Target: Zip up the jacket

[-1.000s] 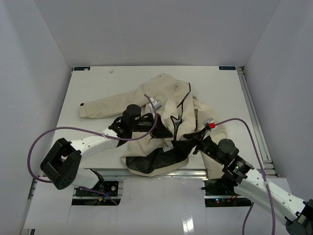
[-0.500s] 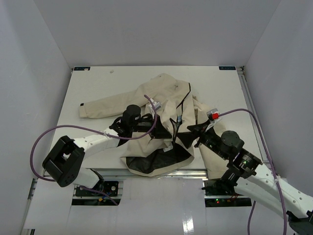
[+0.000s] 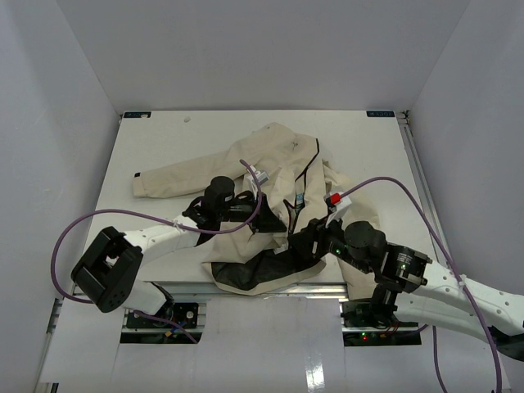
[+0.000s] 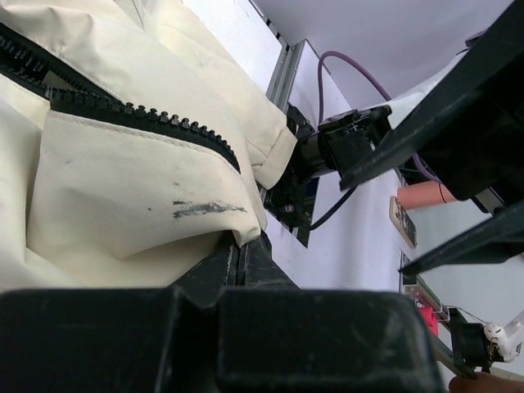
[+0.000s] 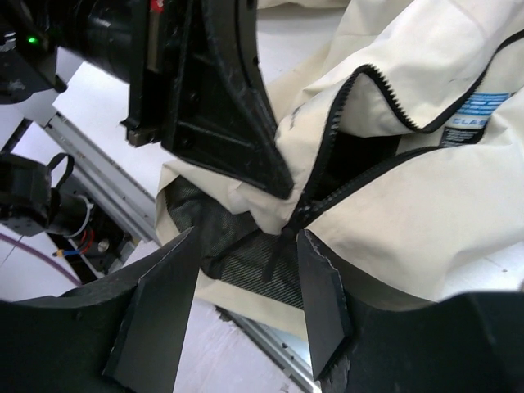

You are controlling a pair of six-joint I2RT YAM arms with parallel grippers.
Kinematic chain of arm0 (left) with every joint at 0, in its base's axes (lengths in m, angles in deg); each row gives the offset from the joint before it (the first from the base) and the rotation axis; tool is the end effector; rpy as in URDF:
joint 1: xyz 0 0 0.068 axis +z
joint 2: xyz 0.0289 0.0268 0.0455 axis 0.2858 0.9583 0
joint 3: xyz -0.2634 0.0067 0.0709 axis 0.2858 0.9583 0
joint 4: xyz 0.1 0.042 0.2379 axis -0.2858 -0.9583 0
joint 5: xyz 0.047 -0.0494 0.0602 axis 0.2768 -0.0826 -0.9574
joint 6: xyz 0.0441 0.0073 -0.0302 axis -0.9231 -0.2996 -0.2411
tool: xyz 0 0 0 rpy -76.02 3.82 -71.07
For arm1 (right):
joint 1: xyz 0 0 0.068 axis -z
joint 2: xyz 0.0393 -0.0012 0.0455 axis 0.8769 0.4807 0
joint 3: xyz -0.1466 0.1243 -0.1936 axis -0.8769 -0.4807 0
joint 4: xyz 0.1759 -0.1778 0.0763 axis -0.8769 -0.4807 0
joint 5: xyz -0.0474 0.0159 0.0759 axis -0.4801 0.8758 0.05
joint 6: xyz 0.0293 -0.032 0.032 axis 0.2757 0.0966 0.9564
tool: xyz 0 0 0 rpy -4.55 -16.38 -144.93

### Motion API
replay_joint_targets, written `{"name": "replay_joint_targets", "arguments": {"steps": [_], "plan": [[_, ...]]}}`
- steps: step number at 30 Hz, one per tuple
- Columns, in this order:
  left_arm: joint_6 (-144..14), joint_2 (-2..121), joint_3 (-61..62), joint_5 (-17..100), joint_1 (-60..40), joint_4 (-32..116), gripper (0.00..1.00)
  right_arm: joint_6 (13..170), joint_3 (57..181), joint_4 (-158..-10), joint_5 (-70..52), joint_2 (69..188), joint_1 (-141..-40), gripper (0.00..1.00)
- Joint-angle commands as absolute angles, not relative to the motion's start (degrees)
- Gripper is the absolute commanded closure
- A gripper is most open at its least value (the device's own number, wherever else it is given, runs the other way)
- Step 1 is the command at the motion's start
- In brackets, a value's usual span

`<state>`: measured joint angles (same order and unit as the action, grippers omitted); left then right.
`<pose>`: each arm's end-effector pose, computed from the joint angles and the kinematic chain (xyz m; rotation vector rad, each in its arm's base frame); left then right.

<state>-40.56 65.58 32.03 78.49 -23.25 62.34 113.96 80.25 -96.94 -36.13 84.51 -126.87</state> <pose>0.2128 -0.2105 0.2284 0.6823 2.0360 -1.5844 0.0768 0.1407 0.3057 -0.3475 1.8571 0.8595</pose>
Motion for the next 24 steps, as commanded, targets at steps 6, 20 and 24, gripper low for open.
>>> {"name": "replay_joint_targets", "arguments": {"steps": [6, 20, 24], "plan": [[-38.92, 63.60, 32.96, 80.62, -22.94, 65.88, 1.00, 118.51, 74.18, -91.99, -37.15, 84.62, -130.97, 0.46], [-38.92, 62.99, 34.45, 79.64, -22.95, 66.77, 1.00, 120.08, 71.34, -82.01, -39.35, 91.74, -133.02, 0.46], [-38.81, 63.08, 34.70, 79.83, -22.95, 67.01, 1.00, 120.82, 71.61, -81.69, -42.83, 94.59, -134.30, 0.46]]}}
